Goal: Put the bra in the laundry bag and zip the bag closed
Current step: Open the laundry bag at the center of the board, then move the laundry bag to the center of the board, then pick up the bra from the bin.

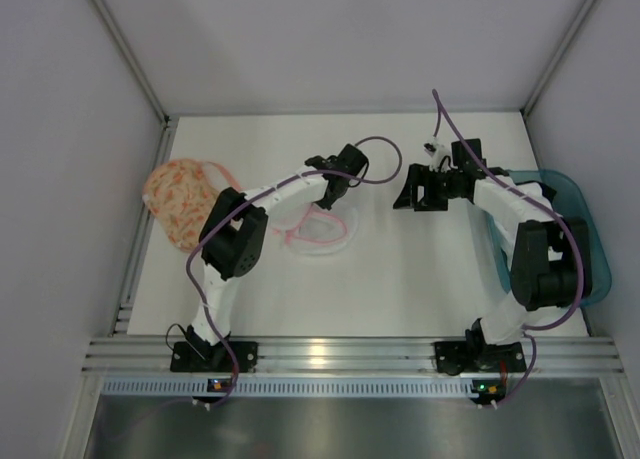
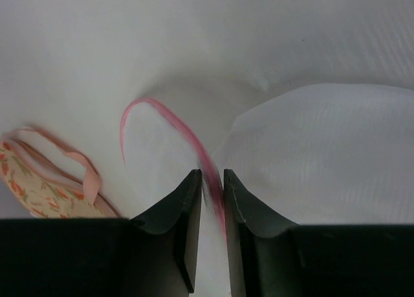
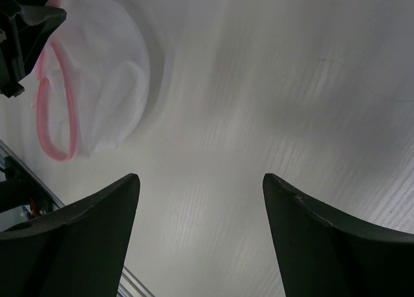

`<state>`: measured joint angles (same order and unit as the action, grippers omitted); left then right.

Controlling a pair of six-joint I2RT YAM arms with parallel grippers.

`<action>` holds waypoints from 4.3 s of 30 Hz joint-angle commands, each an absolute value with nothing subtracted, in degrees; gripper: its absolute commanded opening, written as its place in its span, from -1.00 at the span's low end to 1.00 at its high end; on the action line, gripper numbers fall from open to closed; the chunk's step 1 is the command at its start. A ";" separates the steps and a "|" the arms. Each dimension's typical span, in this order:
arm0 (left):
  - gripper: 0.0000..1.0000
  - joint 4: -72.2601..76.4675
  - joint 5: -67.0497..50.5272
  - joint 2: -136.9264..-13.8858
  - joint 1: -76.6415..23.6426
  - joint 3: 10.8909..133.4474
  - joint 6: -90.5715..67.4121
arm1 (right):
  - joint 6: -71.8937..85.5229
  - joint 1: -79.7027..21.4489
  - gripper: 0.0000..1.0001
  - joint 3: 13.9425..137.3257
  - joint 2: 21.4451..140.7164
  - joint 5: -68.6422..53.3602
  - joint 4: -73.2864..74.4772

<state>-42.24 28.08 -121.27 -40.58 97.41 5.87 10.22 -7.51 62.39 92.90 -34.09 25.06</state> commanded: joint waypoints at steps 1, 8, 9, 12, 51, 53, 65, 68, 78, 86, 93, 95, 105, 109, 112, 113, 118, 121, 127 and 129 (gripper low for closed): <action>-0.49 -42.63 31.38 -118.84 -40.61 97.82 6.15 | 10.46 -8.26 0.56 64.51 90.44 -33.93 23.64; -1.00 -40.36 24.01 -109.81 -40.61 97.92 4.22 | 10.37 -8.17 0.55 64.78 88.95 -33.31 23.99; -1.00 -38.69 22.25 -107.95 -40.61 96.95 3.78 | 10.37 -8.09 0.55 64.78 88.77 -33.14 24.17; -1.00 -30.78 12.16 -98.64 -40.61 90.89 3.16 | 10.20 -8.09 0.54 64.78 88.24 -32.87 23.82; 0.88 -32.35 5.45 -42.45 -17.67 40.33 -35.00 | 7.38 -10.02 0.34 58.45 80.42 -34.54 21.89; 0.83 -31.38 4.58 -42.19 -17.67 41.57 -28.00 | 6.86 -11.24 0.33 58.45 80.68 -34.72 22.23; 0.21 -27.60 -12.48 -57.47 -18.19 42.62 -24.34 | 3.08 -15.56 0.33 57.83 79.98 -27.96 25.31; 0.17 -25.93 -13.27 -64.40 -19.42 43.94 -23.47 | 2.03 -14.33 0.33 60.81 78.31 -27.95 28.12; 0.17 -25.66 -6.87 -87.09 -24.35 52.19 -19.77 | -2.46 -8.37 0.42 65.92 75.06 -26.19 39.98; 0.09 -21.98 -4.75 -98.17 -19.17 57.91 -29.70 | -8.24 11.76 0.46 71.71 70.75 -31.46 49.82; 0.09 -21.27 -0.62 -102.65 -15.47 61.79 -33.92 | -12.57 24.76 0.47 76.64 72.07 -33.05 54.40; 0.09 -21.27 1.65 -102.57 -14.68 62.05 -35.06 | -13.79 26.36 0.46 77.86 73.38 -32.35 55.10; 0.29 -20.48 -8.42 -100.03 -6.33 65.03 -37.45 | -20.21 30.94 0.42 82.61 80.06 -24.27 59.15; 0.41 -20.65 -22.91 -97.21 -6.33 70.39 -32.62 | -27.39 31.90 0.45 86.74 84.63 -21.53 63.53; 0.60 -21.79 -27.94 -93.79 -6.50 73.38 -27.87 | -32.32 33.74 0.48 92.18 89.20 -20.57 67.14; 0.61 -22.14 -28.56 -93.00 -7.11 74.00 -26.64 | -33.56 34.19 0.48 93.24 90.43 -20.13 68.11; 0.60 -24.17 -30.32 -86.93 -9.92 73.48 -19.17 | -38.84 36.65 0.56 96.59 97.47 -19.16 71.72; 0.60 -24.52 -28.14 -82.38 -12.30 72.25 -16.79 | -39.99 37.88 0.59 95.63 99.66 -18.99 71.19; 0.62 -24.79 -19.60 -76.65 -23.28 71.28 -11.52 | -40.60 38.32 0.57 93.61 103.88 -20.65 70.14; 0.62 -25.49 -21.69 -76.20 -25.40 71.80 -11.69 | -40.60 38.41 0.56 93.34 105.11 -21.00 69.35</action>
